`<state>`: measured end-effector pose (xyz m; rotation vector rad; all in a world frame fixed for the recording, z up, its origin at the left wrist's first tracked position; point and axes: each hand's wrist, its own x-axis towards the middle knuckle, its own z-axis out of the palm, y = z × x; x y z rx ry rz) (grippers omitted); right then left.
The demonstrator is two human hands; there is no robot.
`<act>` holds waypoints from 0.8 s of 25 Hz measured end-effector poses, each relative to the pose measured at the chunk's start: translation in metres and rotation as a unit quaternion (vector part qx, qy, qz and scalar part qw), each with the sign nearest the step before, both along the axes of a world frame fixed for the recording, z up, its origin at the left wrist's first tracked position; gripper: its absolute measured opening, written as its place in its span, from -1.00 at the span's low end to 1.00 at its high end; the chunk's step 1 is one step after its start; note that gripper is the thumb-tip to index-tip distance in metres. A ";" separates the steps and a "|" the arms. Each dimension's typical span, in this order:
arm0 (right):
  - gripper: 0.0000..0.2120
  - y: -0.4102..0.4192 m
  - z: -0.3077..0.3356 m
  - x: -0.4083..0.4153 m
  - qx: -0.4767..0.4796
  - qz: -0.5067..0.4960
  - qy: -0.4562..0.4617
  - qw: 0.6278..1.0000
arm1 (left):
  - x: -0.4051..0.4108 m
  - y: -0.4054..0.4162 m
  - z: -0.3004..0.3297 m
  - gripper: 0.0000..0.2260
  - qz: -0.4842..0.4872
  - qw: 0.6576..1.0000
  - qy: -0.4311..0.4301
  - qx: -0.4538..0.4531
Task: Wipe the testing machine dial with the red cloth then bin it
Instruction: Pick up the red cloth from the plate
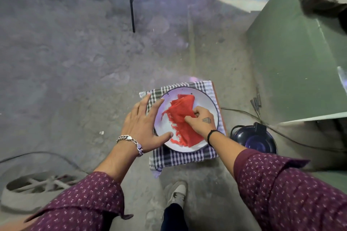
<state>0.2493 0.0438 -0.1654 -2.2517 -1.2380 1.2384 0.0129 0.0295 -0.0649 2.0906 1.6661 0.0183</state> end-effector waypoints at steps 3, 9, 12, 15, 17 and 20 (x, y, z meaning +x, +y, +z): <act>-0.81 0.005 0.044 0.009 0.046 -0.018 0.087 0.995 | 0.014 0.016 0.032 0.02 -0.012 1.000 -0.006 0.015; -0.74 0.024 0.179 0.061 0.171 -0.132 0.274 0.937 | 0.075 0.051 0.136 0.05 -0.074 0.993 -0.016 0.093; -0.61 0.010 0.262 0.110 0.225 -0.158 0.331 0.903 | 0.124 0.060 0.203 0.05 -0.115 0.981 -0.032 0.154; -0.59 -0.028 0.343 0.175 0.282 -0.150 0.343 0.883 | 0.183 0.045 0.282 0.04 -0.169 0.962 -0.053 0.207; -0.57 -0.056 0.393 0.215 0.318 -0.144 0.324 0.880 | 0.221 0.029 0.331 0.03 -0.199 0.948 -0.067 0.241; -0.52 -0.112 0.461 0.277 0.384 -0.160 0.297 0.860 | 0.282 -0.010 0.403 0.04 -0.243 0.920 -0.092 0.294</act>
